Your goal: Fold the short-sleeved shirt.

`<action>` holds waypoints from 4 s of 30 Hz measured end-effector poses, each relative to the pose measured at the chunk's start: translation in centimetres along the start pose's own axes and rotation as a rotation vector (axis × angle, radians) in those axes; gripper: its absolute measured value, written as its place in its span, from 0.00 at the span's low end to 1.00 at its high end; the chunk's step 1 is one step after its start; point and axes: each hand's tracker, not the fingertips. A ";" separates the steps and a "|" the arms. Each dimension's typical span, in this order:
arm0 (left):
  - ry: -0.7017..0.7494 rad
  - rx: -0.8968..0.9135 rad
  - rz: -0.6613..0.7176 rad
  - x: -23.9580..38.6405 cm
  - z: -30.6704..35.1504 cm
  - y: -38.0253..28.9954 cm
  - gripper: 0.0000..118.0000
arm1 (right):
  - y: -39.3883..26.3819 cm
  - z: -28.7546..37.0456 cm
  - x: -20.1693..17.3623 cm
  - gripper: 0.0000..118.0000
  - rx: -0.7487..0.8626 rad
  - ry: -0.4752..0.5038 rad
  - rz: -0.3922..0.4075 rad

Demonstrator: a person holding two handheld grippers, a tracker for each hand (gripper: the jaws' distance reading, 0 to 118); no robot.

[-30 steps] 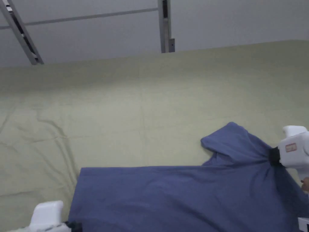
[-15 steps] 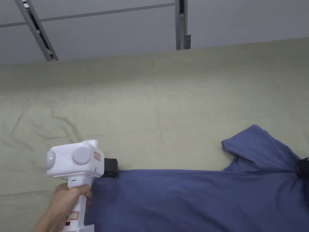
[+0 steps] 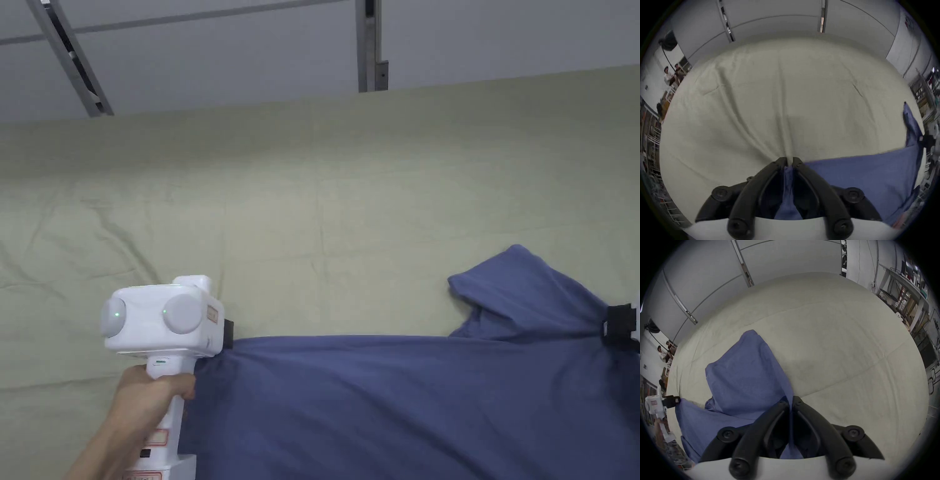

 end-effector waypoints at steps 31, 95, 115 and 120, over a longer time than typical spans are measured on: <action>-0.068 -0.045 -0.075 -3.0 13.8 -26.1 0.28 | -25.7 15.4 5.8 0.07 -0.079 -0.025 -0.004; -0.317 -0.016 0.408 -6.4 14.0 -26.1 0.06 | -25.2 16.3 -8.7 0.00 0.021 0.121 0.003; -0.127 -0.013 0.317 -10.2 17.4 -27.9 0.05 | -25.0 16.6 -7.0 0.00 0.022 0.118 -0.051; -0.131 0.005 0.374 -12.1 18.6 -27.9 0.05 | -25.1 16.5 -6.8 0.00 0.018 0.127 -0.056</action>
